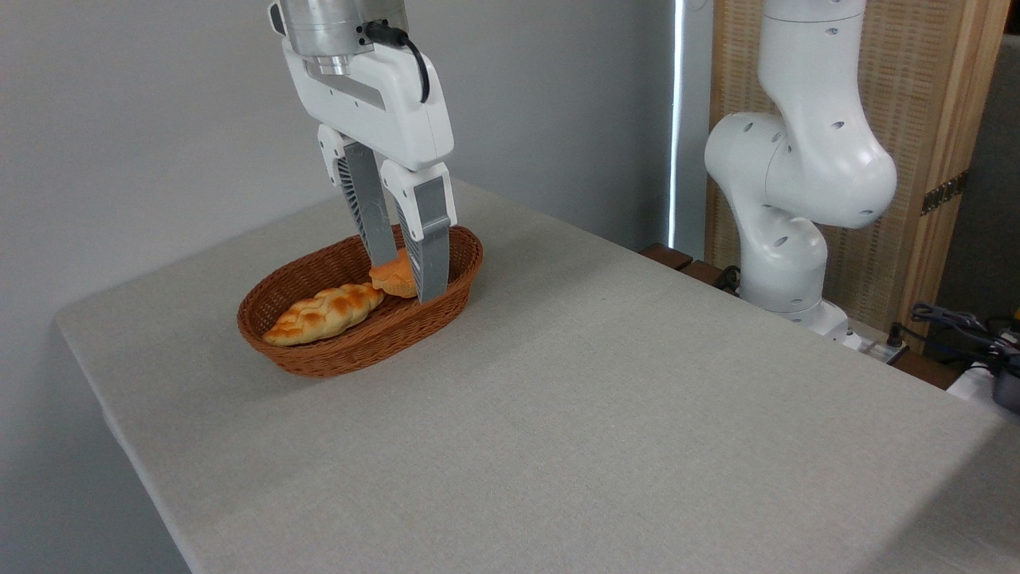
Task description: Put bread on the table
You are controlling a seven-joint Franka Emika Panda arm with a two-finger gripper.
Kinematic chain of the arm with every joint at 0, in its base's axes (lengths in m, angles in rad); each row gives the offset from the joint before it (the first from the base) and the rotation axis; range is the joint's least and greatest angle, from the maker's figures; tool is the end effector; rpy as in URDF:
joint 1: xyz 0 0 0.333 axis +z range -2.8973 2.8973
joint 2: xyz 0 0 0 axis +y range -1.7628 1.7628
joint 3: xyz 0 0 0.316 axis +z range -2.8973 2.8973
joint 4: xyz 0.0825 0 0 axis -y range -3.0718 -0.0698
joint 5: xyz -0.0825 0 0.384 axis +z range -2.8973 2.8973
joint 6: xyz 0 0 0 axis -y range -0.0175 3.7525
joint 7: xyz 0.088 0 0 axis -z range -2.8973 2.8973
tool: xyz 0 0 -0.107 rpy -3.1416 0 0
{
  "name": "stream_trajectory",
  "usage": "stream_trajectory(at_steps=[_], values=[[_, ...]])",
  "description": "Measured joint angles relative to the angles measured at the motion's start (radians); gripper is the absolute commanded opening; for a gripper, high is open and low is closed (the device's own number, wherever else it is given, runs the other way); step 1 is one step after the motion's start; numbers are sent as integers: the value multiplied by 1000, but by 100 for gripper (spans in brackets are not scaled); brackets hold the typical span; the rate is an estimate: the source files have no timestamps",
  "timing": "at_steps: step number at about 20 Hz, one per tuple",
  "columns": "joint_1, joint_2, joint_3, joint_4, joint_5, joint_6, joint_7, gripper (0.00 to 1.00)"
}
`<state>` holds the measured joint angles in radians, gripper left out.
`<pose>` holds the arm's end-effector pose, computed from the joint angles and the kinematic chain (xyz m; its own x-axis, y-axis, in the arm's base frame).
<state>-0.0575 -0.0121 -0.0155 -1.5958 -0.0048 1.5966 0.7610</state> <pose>0.5516 -0.0409 0.6217 0.6719 -0.7405 0.0125 -0.7405 -0.6720 -0.0055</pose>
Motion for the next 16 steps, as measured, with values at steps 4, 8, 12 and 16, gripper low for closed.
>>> stream_trajectory(at_steps=[4, 8, 12, 16], values=[[0, 0, 1, 0, 0, 0, 0, 100], [0, 0, 1, 0, 0, 0, 0, 100], [0, 0, 11, 0, 0, 0, 0, 100], [0, -3, 10, 2, 0, 0, 0, 100]])
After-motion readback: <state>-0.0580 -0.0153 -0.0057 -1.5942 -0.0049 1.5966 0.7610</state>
